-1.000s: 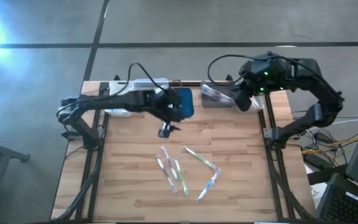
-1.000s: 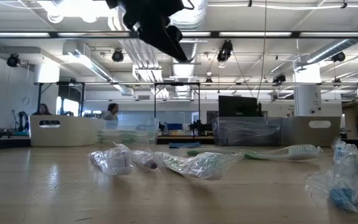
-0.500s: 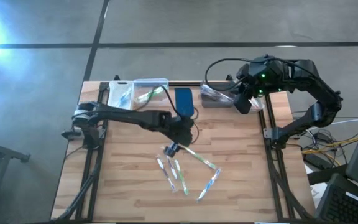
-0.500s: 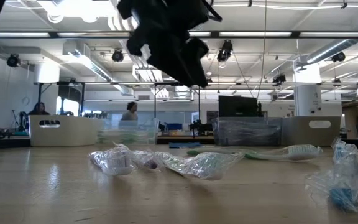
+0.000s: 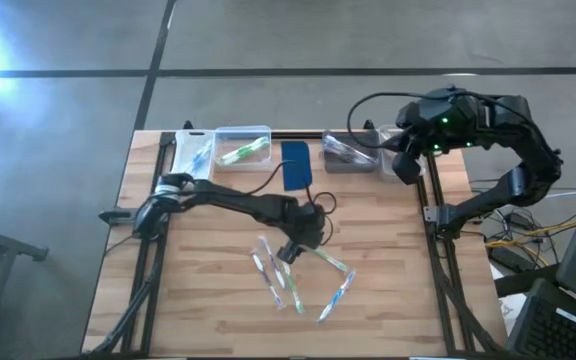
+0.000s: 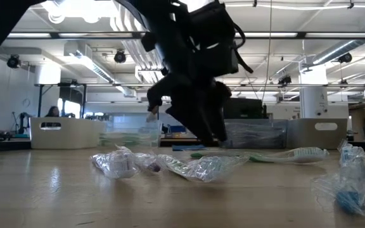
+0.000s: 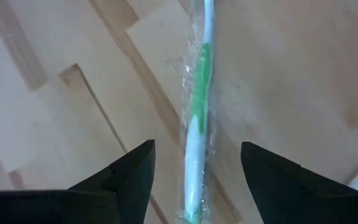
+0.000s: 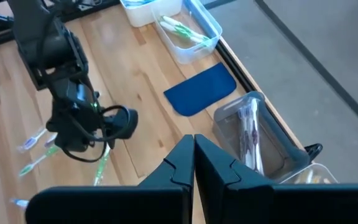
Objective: Pick & Place Toothbrushes
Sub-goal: Put the green toothbrush into the transparent bin
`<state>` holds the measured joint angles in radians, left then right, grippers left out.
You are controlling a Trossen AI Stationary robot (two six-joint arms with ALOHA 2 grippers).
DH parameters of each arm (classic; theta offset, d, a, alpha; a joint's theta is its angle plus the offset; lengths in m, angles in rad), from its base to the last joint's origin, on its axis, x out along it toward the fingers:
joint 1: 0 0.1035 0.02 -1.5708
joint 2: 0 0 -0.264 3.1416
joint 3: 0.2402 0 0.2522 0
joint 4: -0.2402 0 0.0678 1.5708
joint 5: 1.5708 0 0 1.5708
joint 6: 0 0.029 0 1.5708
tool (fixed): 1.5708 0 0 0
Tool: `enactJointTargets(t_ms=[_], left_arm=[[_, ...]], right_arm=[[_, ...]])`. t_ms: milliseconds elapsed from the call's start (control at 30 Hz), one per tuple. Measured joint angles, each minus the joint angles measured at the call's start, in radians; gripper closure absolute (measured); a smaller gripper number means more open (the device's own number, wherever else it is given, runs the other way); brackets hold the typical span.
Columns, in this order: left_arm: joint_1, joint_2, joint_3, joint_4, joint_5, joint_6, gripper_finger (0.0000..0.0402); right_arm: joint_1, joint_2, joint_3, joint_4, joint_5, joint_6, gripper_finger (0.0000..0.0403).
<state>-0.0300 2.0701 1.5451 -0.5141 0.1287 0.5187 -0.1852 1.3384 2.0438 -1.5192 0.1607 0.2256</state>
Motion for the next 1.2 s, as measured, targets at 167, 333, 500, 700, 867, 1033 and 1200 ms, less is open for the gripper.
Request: enactJointTargets(t_ms=[167,333,500,700,867,1033,1200], left_arm=[[-0.001,0.026,0.005,-0.005,0.001,-0.006,0.0161],[-0.001,0.037,0.005,0.002,0.003,-0.011,0.0161],[0.000,0.060,0.005,0.001,0.009,-0.011,0.0170],[0.000,0.070,0.006,-0.005,0.015,-0.046,0.0202],[0.000,0.071,0.005,-0.008,0.014,-0.057,0.0238],[-0.001,0.071,0.005,-0.008,0.014,-0.059,0.0276],[-0.001,0.071,0.005,-0.004,0.010,-0.060,0.0311]], right_arm=[[0.000,-0.028,0.000,-0.003,0.000,-0.020,0.0394],[0.000,-0.050,0.000,-0.003,0.001,-0.024,0.0394],[0.000,-0.057,0.000,-0.003,0.001,-0.029,0.0394],[0.000,-0.058,0.000,-0.003,0.002,-0.051,0.0394],[0.000,-0.058,0.000,-0.003,0.002,-0.054,0.0394],[-0.001,-0.058,-0.005,-0.003,0.002,-0.054,0.0394],[0.000,-0.058,-0.018,-0.003,0.001,-0.053,0.0394]])
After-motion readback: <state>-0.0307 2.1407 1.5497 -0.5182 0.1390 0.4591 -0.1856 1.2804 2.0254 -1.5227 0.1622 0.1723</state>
